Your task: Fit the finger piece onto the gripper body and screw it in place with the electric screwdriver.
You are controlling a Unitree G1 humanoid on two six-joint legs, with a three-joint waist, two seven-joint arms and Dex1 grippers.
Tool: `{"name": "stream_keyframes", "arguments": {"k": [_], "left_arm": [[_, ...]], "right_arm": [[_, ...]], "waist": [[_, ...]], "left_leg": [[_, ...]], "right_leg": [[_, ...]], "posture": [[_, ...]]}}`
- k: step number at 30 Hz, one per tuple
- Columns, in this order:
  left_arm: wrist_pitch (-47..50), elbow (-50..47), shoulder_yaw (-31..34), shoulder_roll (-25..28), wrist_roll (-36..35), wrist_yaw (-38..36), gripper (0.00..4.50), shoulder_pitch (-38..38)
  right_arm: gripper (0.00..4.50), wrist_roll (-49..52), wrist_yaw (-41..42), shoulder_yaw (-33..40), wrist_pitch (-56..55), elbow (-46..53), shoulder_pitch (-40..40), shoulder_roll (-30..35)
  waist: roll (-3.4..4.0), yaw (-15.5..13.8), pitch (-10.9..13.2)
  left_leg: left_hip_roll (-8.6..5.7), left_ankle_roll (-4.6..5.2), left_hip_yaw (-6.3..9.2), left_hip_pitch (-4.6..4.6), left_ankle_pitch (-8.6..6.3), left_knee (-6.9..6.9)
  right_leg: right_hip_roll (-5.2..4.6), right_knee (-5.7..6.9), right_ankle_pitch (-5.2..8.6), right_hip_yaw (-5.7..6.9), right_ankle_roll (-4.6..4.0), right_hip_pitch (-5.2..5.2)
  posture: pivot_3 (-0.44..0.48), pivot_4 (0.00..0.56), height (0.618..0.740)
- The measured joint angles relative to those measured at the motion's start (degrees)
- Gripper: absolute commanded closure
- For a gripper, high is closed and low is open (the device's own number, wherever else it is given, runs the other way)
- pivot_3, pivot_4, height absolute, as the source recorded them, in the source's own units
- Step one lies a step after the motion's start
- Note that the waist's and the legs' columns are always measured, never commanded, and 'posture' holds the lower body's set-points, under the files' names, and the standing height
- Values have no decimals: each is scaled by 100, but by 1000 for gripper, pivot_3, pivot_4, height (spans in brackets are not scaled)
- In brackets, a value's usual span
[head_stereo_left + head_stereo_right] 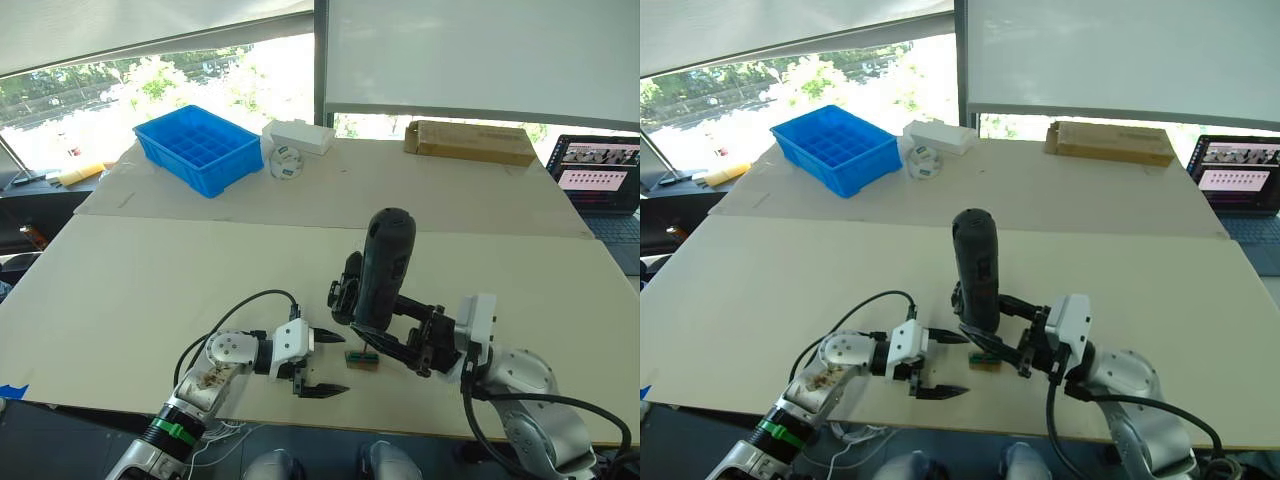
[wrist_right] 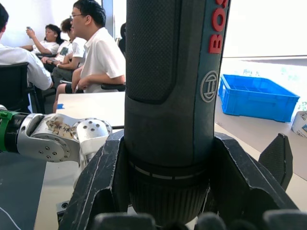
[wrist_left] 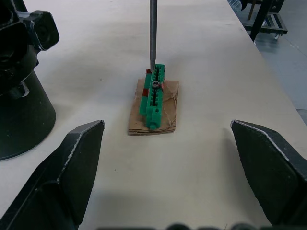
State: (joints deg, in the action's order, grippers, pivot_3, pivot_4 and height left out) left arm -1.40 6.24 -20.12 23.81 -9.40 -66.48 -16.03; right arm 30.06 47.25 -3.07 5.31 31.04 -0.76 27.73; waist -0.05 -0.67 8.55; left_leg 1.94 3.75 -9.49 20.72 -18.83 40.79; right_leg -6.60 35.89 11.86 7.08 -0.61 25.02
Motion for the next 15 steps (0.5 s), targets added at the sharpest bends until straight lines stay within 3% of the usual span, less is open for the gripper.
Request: {"name": "stream_keyframes", "arguments": {"k": [15], "left_arm": [[104, -83, -4, 2, 7, 9, 44, 17]], "right_arm": [[2584, -176, 3, -94, -1, -3, 2, -29]], "waist": [[0, 0, 0]], "left_leg": [[0, 0, 0, 5, 0, 0]], "right_leg": [[6, 0, 0, 2, 0, 2]], "posture": [[0, 150, 740]]}}
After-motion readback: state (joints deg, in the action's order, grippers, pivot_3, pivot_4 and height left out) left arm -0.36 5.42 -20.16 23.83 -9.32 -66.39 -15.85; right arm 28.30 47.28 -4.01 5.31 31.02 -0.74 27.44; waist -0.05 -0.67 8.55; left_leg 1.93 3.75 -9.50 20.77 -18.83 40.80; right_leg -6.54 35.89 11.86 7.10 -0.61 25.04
